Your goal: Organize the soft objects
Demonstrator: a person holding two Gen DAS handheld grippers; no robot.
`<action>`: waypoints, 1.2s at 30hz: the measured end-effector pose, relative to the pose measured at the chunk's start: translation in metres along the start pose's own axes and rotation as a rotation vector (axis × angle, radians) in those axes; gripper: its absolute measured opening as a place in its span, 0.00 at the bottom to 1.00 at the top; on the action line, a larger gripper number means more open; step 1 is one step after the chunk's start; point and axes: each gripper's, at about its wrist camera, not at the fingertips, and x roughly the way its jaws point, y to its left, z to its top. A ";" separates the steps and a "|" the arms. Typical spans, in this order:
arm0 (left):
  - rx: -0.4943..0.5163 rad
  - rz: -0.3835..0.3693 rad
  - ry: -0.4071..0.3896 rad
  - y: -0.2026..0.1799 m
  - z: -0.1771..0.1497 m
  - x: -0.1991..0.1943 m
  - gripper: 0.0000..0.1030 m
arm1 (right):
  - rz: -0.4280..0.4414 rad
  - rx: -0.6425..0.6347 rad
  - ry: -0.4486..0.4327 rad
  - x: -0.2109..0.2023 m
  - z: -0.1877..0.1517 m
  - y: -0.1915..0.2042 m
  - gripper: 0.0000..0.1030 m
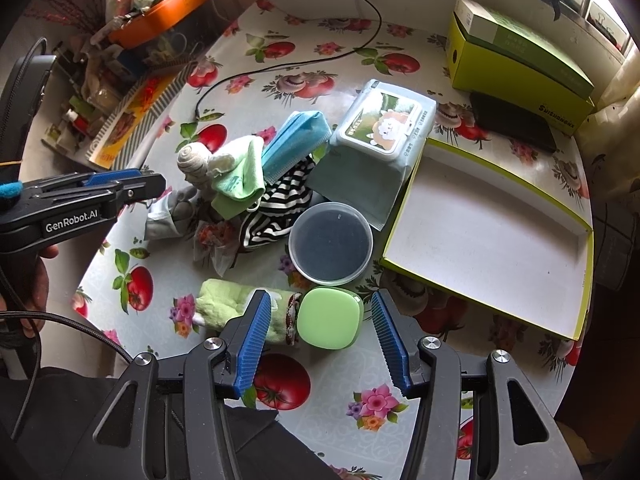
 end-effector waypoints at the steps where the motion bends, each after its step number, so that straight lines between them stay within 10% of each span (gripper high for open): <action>1: 0.001 0.001 0.003 0.000 0.000 0.000 0.38 | 0.001 0.000 0.000 0.000 0.000 0.000 0.51; 36: -0.018 -0.041 0.007 0.010 0.000 0.011 0.38 | 0.049 -0.059 -0.019 0.002 0.020 0.015 0.54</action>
